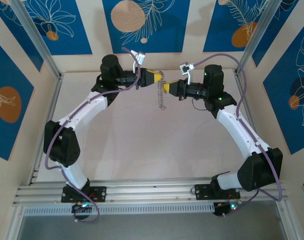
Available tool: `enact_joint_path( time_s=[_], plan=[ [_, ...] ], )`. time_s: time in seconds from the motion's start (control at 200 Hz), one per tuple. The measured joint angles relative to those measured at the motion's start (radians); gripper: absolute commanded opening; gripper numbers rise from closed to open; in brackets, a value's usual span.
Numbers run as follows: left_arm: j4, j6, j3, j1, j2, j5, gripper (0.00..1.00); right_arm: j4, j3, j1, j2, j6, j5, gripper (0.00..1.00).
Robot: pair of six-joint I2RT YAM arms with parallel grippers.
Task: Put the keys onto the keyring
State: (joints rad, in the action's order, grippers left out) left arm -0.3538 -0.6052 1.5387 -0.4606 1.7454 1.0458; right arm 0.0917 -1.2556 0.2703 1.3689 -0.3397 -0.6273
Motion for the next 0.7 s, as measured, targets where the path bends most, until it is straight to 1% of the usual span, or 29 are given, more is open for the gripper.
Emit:
enact_joint_path(
  time_s=[0.24, 0.7],
  plan=[
    [0.051, 0.034, 0.000, -0.001, 0.000, -0.003, 0.00, 0.012, -0.027, -0.013, 0.000, 0.012, 0.000, 0.00],
    [0.060, 0.040, 0.000, -0.005, 0.000, -0.007, 0.00, 0.060, -0.072, -0.035, 0.000, 0.027, -0.003, 0.00]
  ],
)
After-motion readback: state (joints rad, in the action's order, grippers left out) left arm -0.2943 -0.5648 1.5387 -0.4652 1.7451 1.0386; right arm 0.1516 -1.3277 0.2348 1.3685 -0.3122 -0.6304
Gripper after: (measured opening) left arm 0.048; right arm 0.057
